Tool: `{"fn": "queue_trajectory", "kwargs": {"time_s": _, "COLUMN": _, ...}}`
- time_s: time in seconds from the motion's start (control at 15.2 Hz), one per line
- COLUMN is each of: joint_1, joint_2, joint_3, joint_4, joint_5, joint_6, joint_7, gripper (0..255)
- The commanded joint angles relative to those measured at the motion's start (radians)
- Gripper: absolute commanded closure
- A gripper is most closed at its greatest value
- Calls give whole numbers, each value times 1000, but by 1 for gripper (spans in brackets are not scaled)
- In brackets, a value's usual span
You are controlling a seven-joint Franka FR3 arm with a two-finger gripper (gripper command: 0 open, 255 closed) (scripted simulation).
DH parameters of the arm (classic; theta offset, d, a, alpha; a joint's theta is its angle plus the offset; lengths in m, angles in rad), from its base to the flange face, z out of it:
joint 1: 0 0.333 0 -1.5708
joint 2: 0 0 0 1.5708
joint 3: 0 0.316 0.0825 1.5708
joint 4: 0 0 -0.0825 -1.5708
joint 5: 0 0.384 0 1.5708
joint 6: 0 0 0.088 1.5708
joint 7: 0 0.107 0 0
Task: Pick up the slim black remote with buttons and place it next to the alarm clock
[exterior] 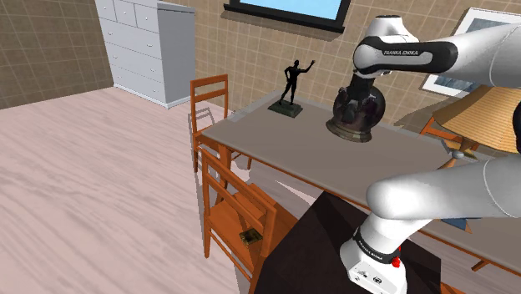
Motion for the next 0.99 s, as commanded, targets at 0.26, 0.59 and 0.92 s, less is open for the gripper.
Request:
{"fn": "queue_trajectory", "kwargs": {"time_s": 0.26, "joint_1": -54, "joint_2": -99, "joint_3": -116, "joint_4": -63, "joint_5": -59, "joint_6": -11, "joint_7": -137, "gripper": 255}}
{"fn": "queue_trajectory", "kwargs": {"time_s": 0.59, "joint_1": -104, "joint_2": -149, "joint_3": -222, "joint_4": -82, "joint_5": -118, "joint_6": -16, "joint_7": -257, "gripper": 255}}
{"fn": "queue_trajectory", "kwargs": {"time_s": 0.92, "joint_1": -151, "joint_2": -167, "joint_3": -334, "joint_4": -72, "joint_5": -177, "joint_6": -14, "joint_7": -380, "gripper": 255}}
